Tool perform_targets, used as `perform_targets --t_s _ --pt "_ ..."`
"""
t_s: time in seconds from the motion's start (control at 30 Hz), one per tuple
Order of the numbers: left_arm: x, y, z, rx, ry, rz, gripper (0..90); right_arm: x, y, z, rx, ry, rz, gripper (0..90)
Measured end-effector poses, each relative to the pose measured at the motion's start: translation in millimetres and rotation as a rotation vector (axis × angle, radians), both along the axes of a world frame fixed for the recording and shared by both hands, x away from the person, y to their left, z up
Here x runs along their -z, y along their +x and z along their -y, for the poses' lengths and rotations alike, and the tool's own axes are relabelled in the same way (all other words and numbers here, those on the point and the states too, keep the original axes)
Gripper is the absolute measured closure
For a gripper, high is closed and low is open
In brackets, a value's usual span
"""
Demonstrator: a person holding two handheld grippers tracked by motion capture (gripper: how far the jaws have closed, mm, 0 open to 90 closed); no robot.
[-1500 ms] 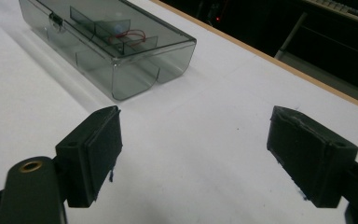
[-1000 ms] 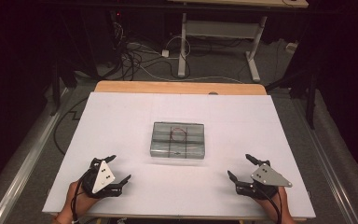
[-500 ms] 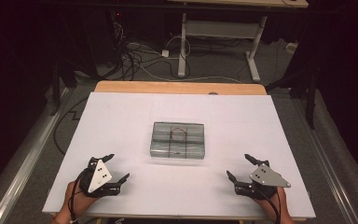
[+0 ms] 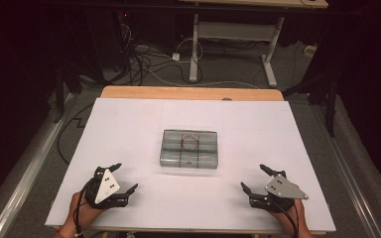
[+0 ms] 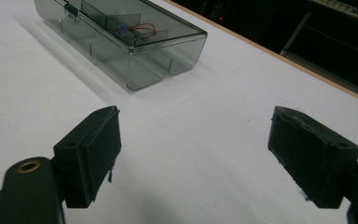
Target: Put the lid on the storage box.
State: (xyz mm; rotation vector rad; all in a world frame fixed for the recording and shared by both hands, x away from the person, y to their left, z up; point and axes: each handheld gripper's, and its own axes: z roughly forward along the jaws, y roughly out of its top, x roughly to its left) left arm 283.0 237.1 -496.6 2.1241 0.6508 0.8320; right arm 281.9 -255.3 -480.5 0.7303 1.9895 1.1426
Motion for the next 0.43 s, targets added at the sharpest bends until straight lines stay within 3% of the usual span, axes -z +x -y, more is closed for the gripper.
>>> perform_targets --t_s 0.43 --pt "-0.2 2.3 -0.9 -0.008 -0.008 -0.009 16.3 -1.1 0.4 2.8 0.002 0.009 0.009 17.4"
